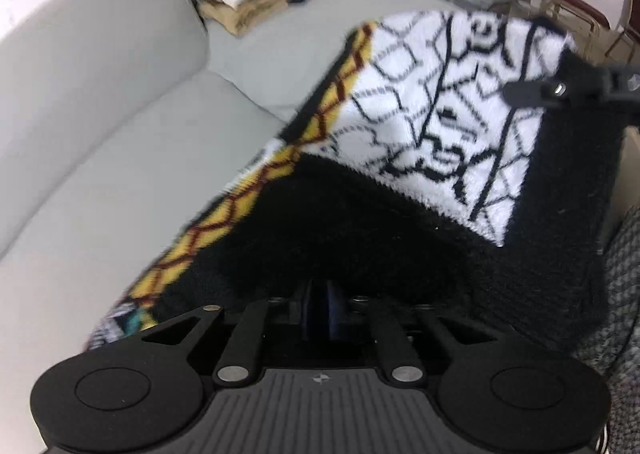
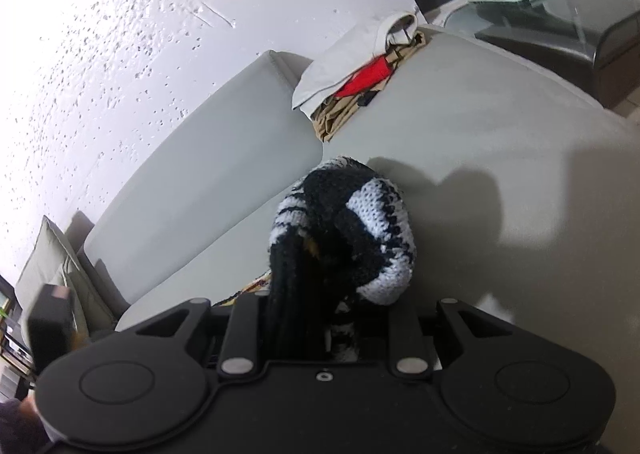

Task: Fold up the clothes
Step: 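Lift the white-patterned sleeve end with the right gripper while the left gripper presses the sweater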

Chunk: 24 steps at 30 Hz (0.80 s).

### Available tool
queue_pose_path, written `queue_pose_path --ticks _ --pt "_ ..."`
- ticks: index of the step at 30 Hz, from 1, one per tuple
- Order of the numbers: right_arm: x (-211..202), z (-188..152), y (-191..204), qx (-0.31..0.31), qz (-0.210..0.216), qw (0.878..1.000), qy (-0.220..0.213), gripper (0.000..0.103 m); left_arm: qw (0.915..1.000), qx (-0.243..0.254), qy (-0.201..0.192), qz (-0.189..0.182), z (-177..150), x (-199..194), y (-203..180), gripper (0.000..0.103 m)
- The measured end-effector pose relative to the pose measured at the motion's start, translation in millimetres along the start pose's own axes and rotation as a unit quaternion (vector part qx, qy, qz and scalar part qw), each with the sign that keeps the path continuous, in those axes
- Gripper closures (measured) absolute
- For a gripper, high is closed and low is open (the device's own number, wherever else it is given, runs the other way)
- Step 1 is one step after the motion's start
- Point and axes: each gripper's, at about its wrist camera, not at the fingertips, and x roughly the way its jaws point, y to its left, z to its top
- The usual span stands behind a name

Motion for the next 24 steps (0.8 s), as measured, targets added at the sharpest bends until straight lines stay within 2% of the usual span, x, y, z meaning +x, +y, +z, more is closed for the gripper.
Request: queue_pose_path --ticks 2,4,6,9,11,12,14,17,18,19,20,21,24 --pt "-1 -1 3 -0.009 -0.004 1.0 -0.005 0.079 0.9993 0.019 -0.03 0.007 -2 -20 0 0.075" --pt "-1 -2 10 -0.023 -0.009 1.0 -0.014 0.079 0.998 0.023 -0.046 0.037 3 -20 6 0.074" --pt "-1 -4 18 -0.04 -0.011 0.999 -0.027 0.079 0.9971 0.01 -0.044 0.061 11 -8 15 0.078" --pt "-3 -7 27 -0.055 -0.01 0.998 -0.039 0.079 0.9968 -0.003 -0.022 0.077 24 23 30 0.094" --pt "-3 -7 29 -0.059 -0.01 0.997 -0.041 0.079 0.9977 0.011 0.013 0.066 27 52 31 0.101" --pt "-3 -7 30 -0.064 -0.01 0.997 -0.04 0.079 0.9975 0.024 0.033 0.058 28 66 28 0.103" --pt "-2 -7 34 -0.075 -0.01 0.996 -0.039 0.079 0.9944 0.061 0.041 0.076 23 83 15 0.103" --pt "3 -8 40 -0.092 -0.018 0.995 -0.04 0.079 0.9952 0.035 0.034 0.085 27 81 15 0.103" --pt "3 -9 41 -0.092 -0.019 0.995 -0.042 0.079 0.9952 0.02 0.03 0.091 26 72 17 0.101" --pt "4 -9 41 -0.09 -0.018 0.995 -0.043 0.079 0.995 0.004 0.025 0.097 25 62 19 0.095" --pt "4 -8 41 -0.087 -0.019 0.995 -0.044 0.079 0.9944 -0.007 0.015 0.104 23 49 20 0.083" --pt "5 -8 41 -0.085 -0.02 0.995 -0.045 0.079 0.9939 -0.021 0.0 0.108 17 30 20 0.075" --pt "5 -10 43 -0.088 -0.03 0.995 -0.047 0.079 0.9881 -0.071 -0.046 0.128 -10 -31 15 0.066"
